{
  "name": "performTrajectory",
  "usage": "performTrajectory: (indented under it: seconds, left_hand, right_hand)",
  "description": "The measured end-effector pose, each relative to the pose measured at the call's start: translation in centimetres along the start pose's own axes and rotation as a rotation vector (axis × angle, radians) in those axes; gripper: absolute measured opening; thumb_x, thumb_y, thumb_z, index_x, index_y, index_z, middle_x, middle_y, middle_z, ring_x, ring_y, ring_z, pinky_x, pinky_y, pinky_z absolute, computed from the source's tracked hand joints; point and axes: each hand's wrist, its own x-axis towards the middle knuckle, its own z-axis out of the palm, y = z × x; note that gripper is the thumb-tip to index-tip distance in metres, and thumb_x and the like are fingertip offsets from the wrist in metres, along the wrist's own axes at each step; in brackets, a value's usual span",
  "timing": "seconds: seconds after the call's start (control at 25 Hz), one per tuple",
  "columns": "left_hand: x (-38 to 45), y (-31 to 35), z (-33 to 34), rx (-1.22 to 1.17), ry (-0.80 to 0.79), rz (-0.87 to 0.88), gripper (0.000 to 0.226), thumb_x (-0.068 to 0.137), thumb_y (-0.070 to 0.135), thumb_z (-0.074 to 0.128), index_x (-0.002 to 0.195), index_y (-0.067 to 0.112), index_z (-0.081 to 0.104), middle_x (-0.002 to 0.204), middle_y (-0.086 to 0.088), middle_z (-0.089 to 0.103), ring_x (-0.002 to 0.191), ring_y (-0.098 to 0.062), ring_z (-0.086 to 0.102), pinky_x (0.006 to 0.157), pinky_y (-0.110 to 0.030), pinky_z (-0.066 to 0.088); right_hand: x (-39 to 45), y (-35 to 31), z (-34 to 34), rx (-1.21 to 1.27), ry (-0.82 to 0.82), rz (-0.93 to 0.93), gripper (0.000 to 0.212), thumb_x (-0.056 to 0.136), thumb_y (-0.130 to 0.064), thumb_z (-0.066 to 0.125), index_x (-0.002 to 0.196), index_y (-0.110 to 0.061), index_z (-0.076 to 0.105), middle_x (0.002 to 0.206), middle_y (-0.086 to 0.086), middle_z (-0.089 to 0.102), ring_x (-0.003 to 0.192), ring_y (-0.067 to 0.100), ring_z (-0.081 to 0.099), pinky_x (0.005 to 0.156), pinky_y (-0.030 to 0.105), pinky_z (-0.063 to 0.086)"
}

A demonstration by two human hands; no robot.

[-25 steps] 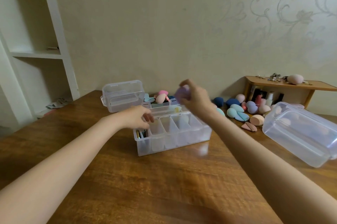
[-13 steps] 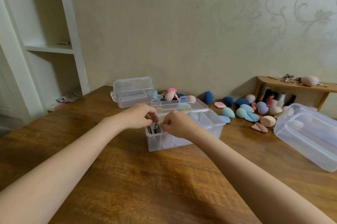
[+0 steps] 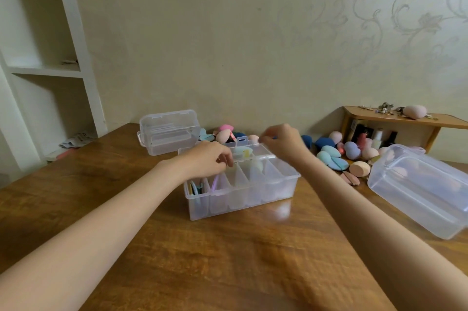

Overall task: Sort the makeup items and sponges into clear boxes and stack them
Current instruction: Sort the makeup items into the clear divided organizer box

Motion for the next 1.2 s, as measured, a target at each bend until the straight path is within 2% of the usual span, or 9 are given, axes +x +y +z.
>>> performTrajectory:
  seconds: [0.08, 0.32, 0.4, 0.48, 0.56, 0.68, 0.8, 1.0, 1.2]
  left_hand:
    - [0.8, 0.4, 0.5, 0.002, -0.036, 0.005, 0.022, 0.09, 0.012, 0.051, 0.105, 0.02, 0.066, 0.111, -0.001, 0.066, 0.102, -0.014, 0.06, 0.092, -0.031, 0.051]
    - [1.8, 0.3, 1.6, 0.0, -0.132, -0.003, 0.022, 0.09, 0.013, 0.053, 0.107, 0.019, 0.066, 0.11, 0.0, 0.065, 0.099, -0.014, 0.06, 0.086, -0.028, 0.05]
    - [1.8, 0.1, 1.6, -0.023, -0.115, -0.007, 0.021, 0.089, 0.012, 0.054, 0.105, 0.021, 0.065, 0.106, -0.003, 0.066, 0.097, -0.017, 0.062, 0.085, -0.029, 0.051]
    - [1.9, 0.0, 1.6, -0.03, -0.117, -0.011, 0.022, 0.089, 0.012, 0.054, 0.107, 0.021, 0.064, 0.104, -0.006, 0.066, 0.097, -0.02, 0.062, 0.085, -0.031, 0.051]
    - [1.8, -0.1, 1.4, -0.066, -0.105, -0.015, 0.024, 0.09, 0.012, 0.053, 0.111, 0.02, 0.062, 0.107, -0.004, 0.065, 0.099, -0.017, 0.061, 0.087, -0.03, 0.051]
    - [1.0, -0.7, 0.8, -0.154, 0.024, -0.039, 0.018, 0.09, 0.012, 0.053, 0.101, 0.024, 0.062, 0.108, 0.002, 0.062, 0.099, -0.013, 0.061, 0.088, -0.029, 0.052]
    - [-0.4, -1.2, 0.3, -0.148, 0.127, -0.065, 0.022, 0.088, 0.007, 0.052, 0.084, 0.026, 0.063, 0.099, 0.001, 0.065, 0.094, -0.014, 0.063, 0.088, -0.035, 0.054]
    - [-2.3, -1.6, 1.3, -0.062, -0.042, -0.077, 0.037, 0.091, 0.007, 0.042, 0.118, 0.026, 0.06, 0.128, 0.003, 0.055, 0.12, -0.012, 0.048, 0.099, -0.032, 0.046]
    - [-3.0, -2.5, 1.7, 0.159, 0.004, -0.03, 0.038, 0.096, 0.016, 0.04, 0.126, 0.036, 0.054, 0.13, 0.008, 0.05, 0.131, -0.015, 0.027, 0.113, -0.041, 0.026]
  right_hand:
    - [0.9, 3.6, -1.2, -0.111, 0.017, 0.084, 0.03, 0.09, -0.005, 0.043, 0.104, 0.001, 0.068, 0.108, 0.019, 0.068, 0.1, 0.034, 0.061, 0.083, 0.038, 0.049]
    - [0.0, 11.3, 0.4, -0.443, -0.484, 0.112, 0.039, 0.1, -0.02, 0.035, 0.138, -0.027, 0.044, 0.128, 0.008, 0.057, 0.101, 0.018, 0.054, 0.087, 0.028, 0.043]
    - [0.4, 12.0, 1.2, -0.574, -0.406, 0.046, 0.037, 0.1, -0.022, 0.037, 0.136, -0.023, 0.046, 0.124, 0.006, 0.06, 0.105, 0.018, 0.057, 0.089, 0.027, 0.045]
    - [0.8, 12.0, 1.4, -0.593, -0.277, 0.051, 0.034, 0.099, -0.02, 0.039, 0.13, -0.016, 0.052, 0.113, 0.008, 0.064, 0.092, 0.018, 0.06, 0.073, 0.023, 0.048]
    - [1.1, 11.1, 0.6, -0.468, -0.084, 0.045, 0.027, 0.098, -0.018, 0.042, 0.113, -0.008, 0.062, 0.097, 0.009, 0.066, 0.077, 0.017, 0.054, 0.06, 0.024, 0.041]
    - [0.9, 7.2, -1.5, -0.208, 0.173, -0.096, 0.025, 0.093, -0.008, 0.045, 0.094, -0.001, 0.07, 0.085, 0.013, 0.069, 0.074, 0.027, 0.059, 0.065, 0.029, 0.045]
    - [-0.4, 1.5, -1.9, 0.048, 0.108, -0.236, 0.024, 0.09, -0.005, 0.049, 0.103, -0.007, 0.069, 0.077, 0.009, 0.069, 0.061, 0.017, 0.054, 0.053, 0.009, 0.039]
    - [-3.4, -3.6, 2.7, 0.106, -0.017, -0.353, 0.021, 0.09, -0.01, 0.055, 0.11, -0.003, 0.052, 0.086, 0.015, 0.071, 0.066, 0.017, 0.051, 0.055, 0.023, 0.028]
    - [-4.9, -4.5, 3.9, 0.108, 0.078, -0.291, 0.023, 0.089, -0.012, 0.057, 0.109, -0.002, 0.051, 0.092, 0.012, 0.064, 0.078, 0.022, 0.053, 0.073, 0.035, 0.045]
